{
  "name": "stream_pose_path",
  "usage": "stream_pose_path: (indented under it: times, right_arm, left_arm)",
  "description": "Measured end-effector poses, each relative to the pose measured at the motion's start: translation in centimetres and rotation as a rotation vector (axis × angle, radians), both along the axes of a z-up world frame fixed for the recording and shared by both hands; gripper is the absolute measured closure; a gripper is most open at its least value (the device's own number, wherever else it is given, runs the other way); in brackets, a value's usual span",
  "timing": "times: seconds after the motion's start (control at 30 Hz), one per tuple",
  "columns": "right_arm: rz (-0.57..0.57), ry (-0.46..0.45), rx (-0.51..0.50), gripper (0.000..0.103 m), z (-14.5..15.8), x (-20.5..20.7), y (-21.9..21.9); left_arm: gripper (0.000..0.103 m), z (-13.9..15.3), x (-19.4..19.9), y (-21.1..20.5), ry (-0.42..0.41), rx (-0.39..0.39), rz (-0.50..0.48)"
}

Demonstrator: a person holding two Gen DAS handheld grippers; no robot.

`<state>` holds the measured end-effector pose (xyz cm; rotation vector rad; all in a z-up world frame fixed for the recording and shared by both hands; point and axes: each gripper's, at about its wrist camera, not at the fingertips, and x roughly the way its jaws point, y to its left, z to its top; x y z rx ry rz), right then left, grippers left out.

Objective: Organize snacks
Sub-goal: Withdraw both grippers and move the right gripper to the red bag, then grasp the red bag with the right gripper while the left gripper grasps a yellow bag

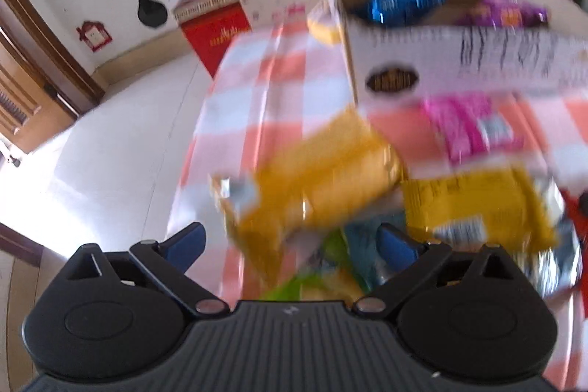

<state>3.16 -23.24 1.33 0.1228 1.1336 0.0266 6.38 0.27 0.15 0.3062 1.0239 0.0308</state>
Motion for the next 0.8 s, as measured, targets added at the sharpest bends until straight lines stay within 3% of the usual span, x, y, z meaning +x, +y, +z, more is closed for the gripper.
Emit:
stream_pose_path:
  times: [0.2, 0.33, 0.43, 0.53, 0.8]
  right_arm:
    - [0.019, 0.01, 0.068, 0.013, 1.2, -2.3, -0.7]
    - [-0.018, -0.013, 0.099, 0.01, 2.6, -3.6, -1.9]
    - [-0.034, -0.01, 0.121, 0.007, 2.9, -4.1, -2.5]
    - [-0.007, 0.021, 0.1, 0.006, 2.3, -3.9, -1.9]
    - [0.104, 0.074, 0.023, 0.003, 1.4, -3.2, 0.1]
  left_arm:
    - [0.006, 1.0, -3.0, 0.8, -0.012, -0.044, -0.086]
    - [0.006, 2.5, -4.4, 0.3, -0.058, -0.119, -0.241]
    - [0.006, 3.0, -5.1, -1.2, -0.117, -0.06, -0.411]
    - [0.006, 2.7, -5.1, -2.8, -0.114, -0.02, -0.559]
    - [0.008, 1.4, -2.9, -4.5, -0.083, -0.023, -0.729]
